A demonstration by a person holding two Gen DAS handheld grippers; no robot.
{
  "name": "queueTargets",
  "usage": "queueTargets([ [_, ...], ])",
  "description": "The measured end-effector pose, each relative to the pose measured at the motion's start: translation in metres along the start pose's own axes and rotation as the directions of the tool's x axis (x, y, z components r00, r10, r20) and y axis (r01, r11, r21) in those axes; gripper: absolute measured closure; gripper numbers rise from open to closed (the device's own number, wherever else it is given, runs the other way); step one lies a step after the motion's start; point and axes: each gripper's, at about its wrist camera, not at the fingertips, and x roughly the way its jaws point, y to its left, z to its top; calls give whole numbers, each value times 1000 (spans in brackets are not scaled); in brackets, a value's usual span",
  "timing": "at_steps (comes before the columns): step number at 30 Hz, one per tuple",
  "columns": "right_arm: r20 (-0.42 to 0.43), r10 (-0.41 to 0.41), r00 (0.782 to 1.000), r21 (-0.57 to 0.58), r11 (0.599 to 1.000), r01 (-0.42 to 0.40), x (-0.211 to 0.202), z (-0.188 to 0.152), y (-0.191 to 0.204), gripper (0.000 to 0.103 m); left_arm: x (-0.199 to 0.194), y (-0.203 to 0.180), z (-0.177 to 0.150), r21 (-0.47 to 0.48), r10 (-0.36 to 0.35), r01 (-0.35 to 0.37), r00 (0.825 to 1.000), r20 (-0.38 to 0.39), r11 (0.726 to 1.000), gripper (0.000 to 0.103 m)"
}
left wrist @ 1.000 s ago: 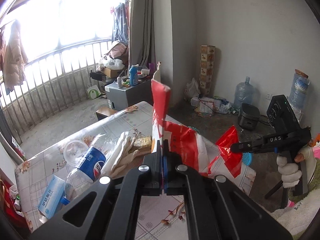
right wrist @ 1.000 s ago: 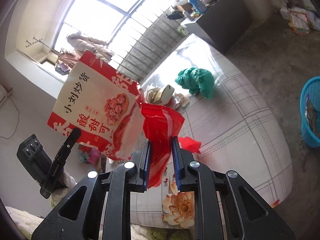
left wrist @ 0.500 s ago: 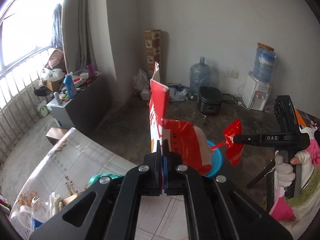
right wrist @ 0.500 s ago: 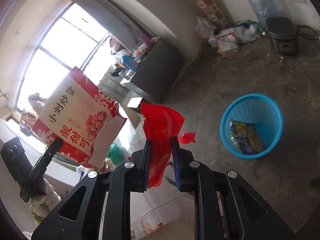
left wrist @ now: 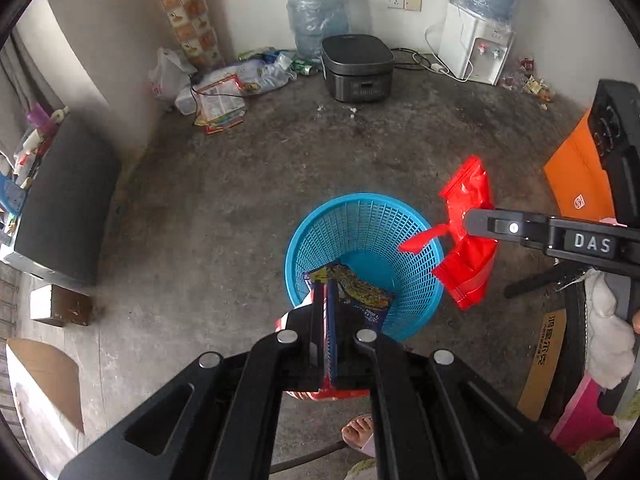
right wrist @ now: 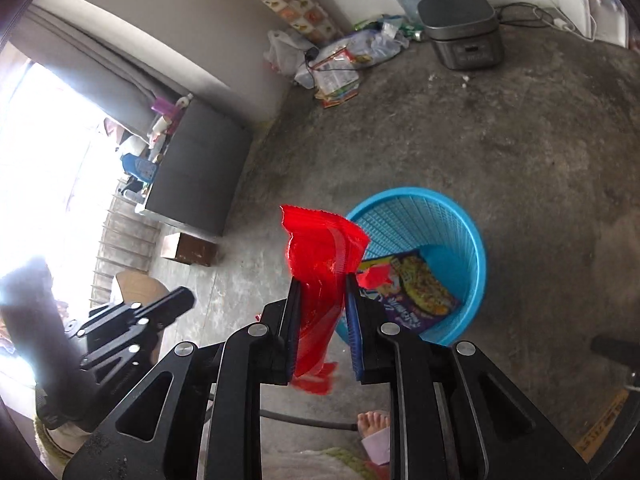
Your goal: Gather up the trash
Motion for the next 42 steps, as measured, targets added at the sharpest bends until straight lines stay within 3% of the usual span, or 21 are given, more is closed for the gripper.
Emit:
queueTargets([
  [5, 4, -24, 1000, -8, 1000, 24, 7, 10, 3, 84, 29, 3, 21, -35, -64, 64, 998, -5, 997, 101],
  [10, -62, -37, 997, -28, 999, 35, 26, 8, 0, 78, 14, 16, 15, -88, -64, 63, 998, -1, 994, 101],
  [11, -79, -53, 995, -38, 998, 50, 34, 7, -1, 74, 8, 21, 12, -108, -63, 62, 998, 0, 992, 101],
  [13, -94, -103, 990, -53, 994, 98, 49, 5, -4, 51, -7, 34, 5, -164, -63, 63, 998, 6, 985, 100],
  [16, -94, -178, 979, -64, 983, 173, 63, 0, -10, 50, -39, 54, -11, -233, -63, 74, 997, 52, 970, 90],
  [18, -99, -185, 978, -37, 983, 182, 65, -4, -15, 50, -65, 67, -25, -274, -48, 71, 995, 91, 959, 76],
  [21, -92, -148, 985, -39, 989, 145, 60, -13, -13, 49, -100, 86, -49, -328, -16, 63, 989, 145, 943, 66],
  [26, -76, -130, 989, -89, 988, 123, 61, -26, -4, 49, -146, 107, -91, -430, 36, 53, 980, 195, 901, 60],
  [28, -90, -89, 992, -115, 990, 79, 61, -32, 5, 49, -164, 111, -108, -458, 56, 50, 975, 215, 888, 58],
  [30, -132, -25, 991, -154, 988, 5, 65, -46, 17, 49, -180, 112, -126, -472, 83, 41, 968, 239, 880, 55],
  [33, -261, 58, 963, -196, 974, -112, 85, -83, 33, 49, -200, 113, -152, -493, 108, 37, 959, 261, 869, 53],
  [37, -376, 1, 926, -264, 958, -108, 125, -131, 45, 50, -216, 119, -180, -529, 112, 45, 959, 262, 848, 53],
  [42, -373, -156, 915, -368, 930, 9, 178, -170, 40, 50, -228, 121, -202, -562, 123, 48, 957, 263, 826, 51],
])
